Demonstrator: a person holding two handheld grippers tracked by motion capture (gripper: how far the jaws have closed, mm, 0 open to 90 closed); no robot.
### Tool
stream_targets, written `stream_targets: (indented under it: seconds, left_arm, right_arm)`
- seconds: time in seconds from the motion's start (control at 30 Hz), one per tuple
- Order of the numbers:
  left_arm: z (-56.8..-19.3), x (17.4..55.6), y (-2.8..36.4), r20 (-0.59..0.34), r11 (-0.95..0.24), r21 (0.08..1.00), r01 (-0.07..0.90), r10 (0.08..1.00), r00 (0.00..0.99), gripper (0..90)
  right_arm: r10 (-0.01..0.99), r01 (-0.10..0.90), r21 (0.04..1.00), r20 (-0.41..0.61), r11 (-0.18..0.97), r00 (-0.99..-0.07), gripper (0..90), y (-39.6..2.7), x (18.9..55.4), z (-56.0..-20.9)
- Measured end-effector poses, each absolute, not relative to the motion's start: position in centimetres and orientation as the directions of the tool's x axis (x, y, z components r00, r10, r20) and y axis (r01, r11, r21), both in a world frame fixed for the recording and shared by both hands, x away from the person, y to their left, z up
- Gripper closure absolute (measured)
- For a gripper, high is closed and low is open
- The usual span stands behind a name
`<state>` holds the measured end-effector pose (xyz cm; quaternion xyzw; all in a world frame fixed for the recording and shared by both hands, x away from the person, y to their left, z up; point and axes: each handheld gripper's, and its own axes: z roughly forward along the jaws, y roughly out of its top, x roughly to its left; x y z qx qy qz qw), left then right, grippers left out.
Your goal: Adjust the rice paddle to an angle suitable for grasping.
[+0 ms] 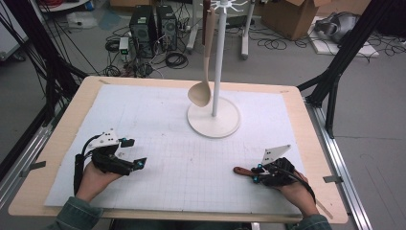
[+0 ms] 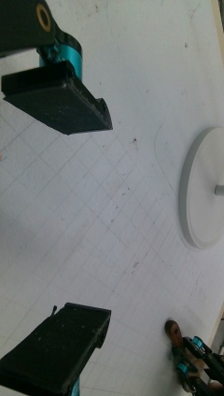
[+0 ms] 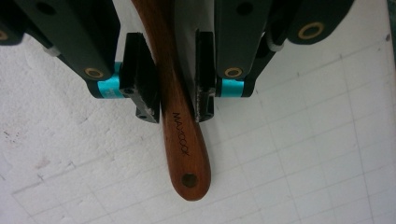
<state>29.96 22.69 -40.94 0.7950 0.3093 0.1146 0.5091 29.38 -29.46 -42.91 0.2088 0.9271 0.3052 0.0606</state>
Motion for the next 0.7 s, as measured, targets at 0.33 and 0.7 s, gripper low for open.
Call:
stream_targets:
  seconds: [0.33,0.7]
  left_arm:
    - [-41.00,29.97,22.64,-0.140,-0.286,0.880,0.378,0.604,0.784,9.3]
    - [-41.02,30.00,22.64,-0.141,-0.285,0.880,0.380,0.607,0.782,9.3]
  right_arm:
    - [0.389,0.319,0.586,0.008,0.744,-0.921,73.7,-29.48,29.71,-42.70]
    - [0.387,0.325,0.579,0.019,0.748,-0.922,74.8,-29.93,29.58,-42.58]
